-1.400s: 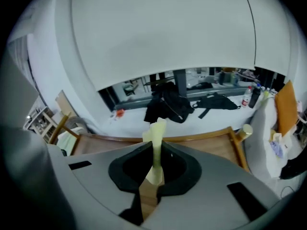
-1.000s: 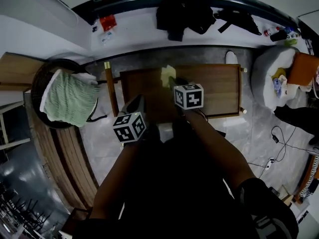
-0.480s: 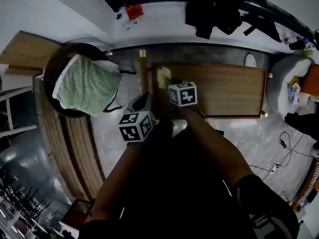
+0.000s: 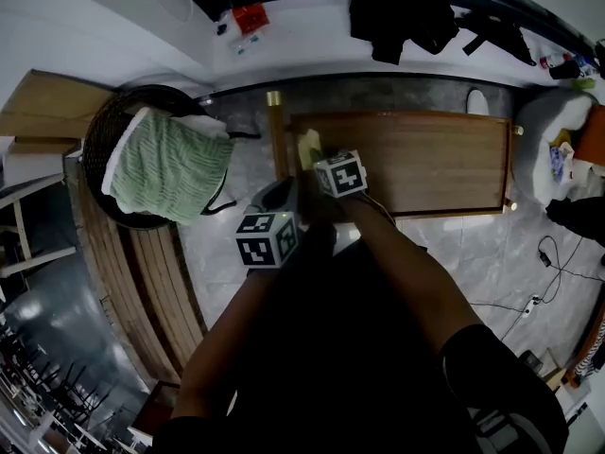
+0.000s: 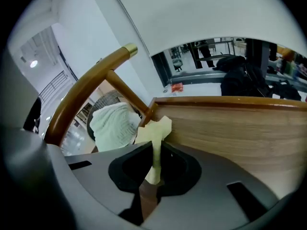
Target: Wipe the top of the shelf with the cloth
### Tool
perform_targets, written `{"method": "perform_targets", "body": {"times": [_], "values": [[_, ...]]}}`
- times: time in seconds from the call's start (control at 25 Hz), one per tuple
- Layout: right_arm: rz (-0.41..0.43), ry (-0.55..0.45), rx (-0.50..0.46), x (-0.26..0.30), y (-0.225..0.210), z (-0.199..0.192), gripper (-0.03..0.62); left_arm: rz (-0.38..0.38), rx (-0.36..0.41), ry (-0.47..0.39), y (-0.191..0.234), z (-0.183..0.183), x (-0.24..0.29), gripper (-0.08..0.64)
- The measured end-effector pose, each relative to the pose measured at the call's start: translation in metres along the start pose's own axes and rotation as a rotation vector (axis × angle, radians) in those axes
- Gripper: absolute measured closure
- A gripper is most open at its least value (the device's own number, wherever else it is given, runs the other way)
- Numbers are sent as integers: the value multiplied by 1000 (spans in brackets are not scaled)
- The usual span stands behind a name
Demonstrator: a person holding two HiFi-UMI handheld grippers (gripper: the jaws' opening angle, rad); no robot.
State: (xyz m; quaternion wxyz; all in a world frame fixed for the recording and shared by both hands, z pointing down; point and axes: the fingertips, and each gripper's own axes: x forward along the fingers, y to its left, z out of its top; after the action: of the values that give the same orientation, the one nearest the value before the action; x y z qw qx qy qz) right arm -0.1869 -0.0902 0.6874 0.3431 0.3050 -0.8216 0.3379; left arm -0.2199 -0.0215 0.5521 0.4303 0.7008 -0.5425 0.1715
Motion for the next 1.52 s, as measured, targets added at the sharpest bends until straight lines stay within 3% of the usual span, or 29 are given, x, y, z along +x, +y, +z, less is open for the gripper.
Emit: {"method": "perform_targets", "body": {"times": [0.12, 0.4, 0.96, 1.52], "values": [[29, 42, -38, 2, 0, -12, 548, -7, 3, -1, -7, 4, 5, 546], [-16, 58, -101, -21, -28, -12, 548, -12, -8, -1, -31, 7, 20, 546], [-74, 67, -70, -85, -124, -32, 548, -18, -10, 91, -90, -27, 75, 546], [-156, 94, -49, -161, -229, -59, 548, -89, 33, 145, -169, -39, 128, 545]]}}
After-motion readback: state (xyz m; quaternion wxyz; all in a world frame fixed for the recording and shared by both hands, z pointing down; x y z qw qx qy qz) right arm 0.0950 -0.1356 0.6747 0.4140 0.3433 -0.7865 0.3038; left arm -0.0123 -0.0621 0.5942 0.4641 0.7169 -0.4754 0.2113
